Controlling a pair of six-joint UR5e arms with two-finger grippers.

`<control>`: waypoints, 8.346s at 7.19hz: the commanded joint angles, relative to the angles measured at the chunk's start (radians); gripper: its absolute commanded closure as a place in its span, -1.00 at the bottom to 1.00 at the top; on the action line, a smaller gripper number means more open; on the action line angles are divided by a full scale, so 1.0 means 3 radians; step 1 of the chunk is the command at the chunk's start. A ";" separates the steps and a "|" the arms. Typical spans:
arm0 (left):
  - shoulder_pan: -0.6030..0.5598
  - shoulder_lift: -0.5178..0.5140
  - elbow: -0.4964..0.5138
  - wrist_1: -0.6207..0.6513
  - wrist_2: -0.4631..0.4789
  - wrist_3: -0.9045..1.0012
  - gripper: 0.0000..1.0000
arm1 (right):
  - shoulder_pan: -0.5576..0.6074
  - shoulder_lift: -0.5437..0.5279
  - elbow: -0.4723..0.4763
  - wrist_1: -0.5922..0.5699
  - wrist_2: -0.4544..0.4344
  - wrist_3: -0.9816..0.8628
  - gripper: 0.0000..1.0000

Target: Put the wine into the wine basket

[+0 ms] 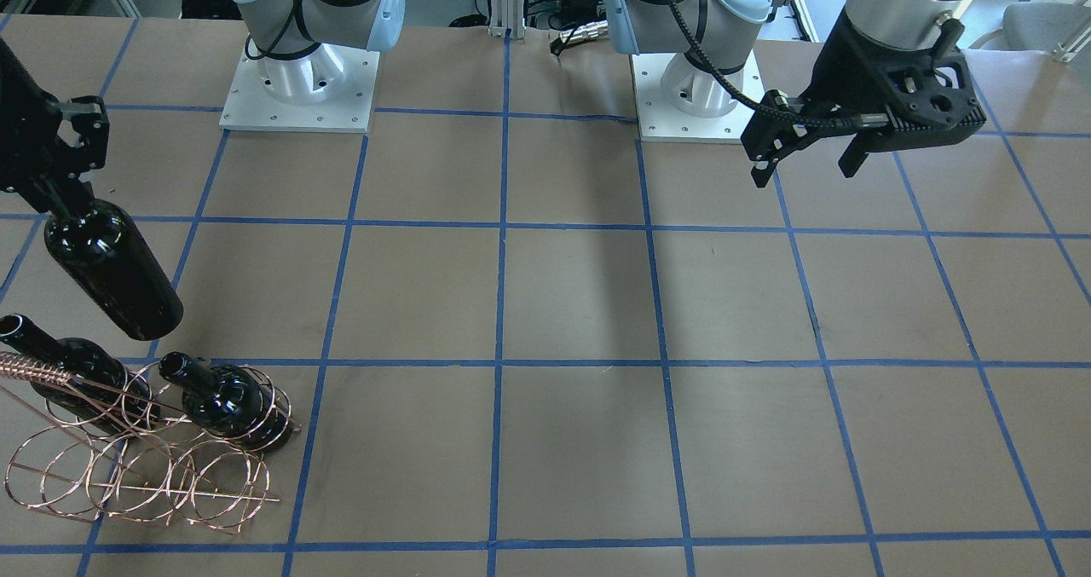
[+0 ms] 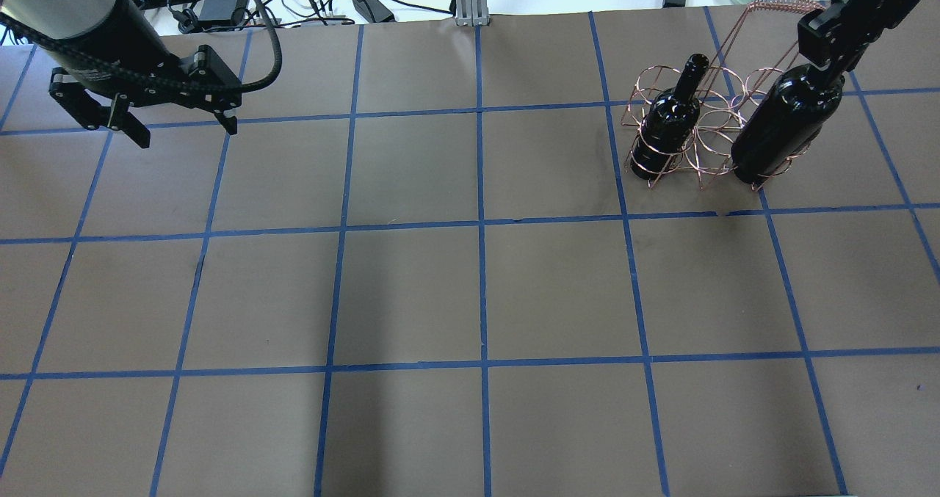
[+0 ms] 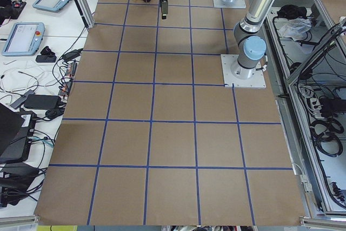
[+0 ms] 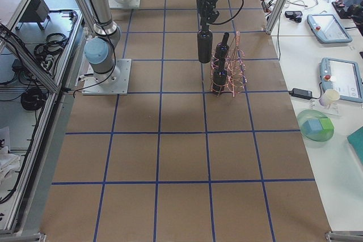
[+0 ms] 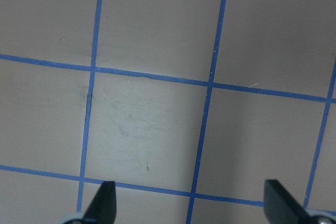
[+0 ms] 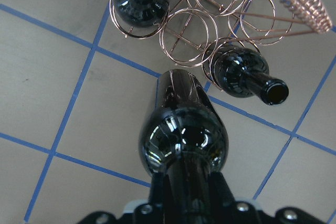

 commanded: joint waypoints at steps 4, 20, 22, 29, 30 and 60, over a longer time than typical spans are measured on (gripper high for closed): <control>-0.0206 -0.0250 0.0299 0.0003 -0.0138 -0.0022 -1.00 | -0.0002 0.0247 -0.0006 -0.0343 0.0123 -0.0322 1.00; -0.0272 -0.0204 0.0166 -0.0012 -0.0119 -0.0027 -1.00 | -0.0002 0.0621 0.0010 -0.0481 0.0092 -0.0798 1.00; -0.0272 -0.0204 0.0166 -0.0007 -0.0134 -0.0027 -1.00 | 0.0003 0.0661 0.0015 -0.0481 0.0087 -0.0865 1.00; -0.0272 -0.0204 0.0166 -0.0007 -0.0134 -0.0027 -1.00 | 0.0003 0.0723 0.0046 -0.0450 0.0036 -0.0952 1.00; -0.0272 -0.0204 0.0166 -0.0007 -0.0129 -0.0027 -1.00 | 0.0008 0.0723 0.0056 -0.0440 -0.0015 -0.0952 1.00; -0.0272 -0.0194 0.0161 -0.0007 -0.0119 -0.0027 -1.00 | 0.0816 -0.0366 0.0414 -0.0358 0.0302 0.2065 -1.00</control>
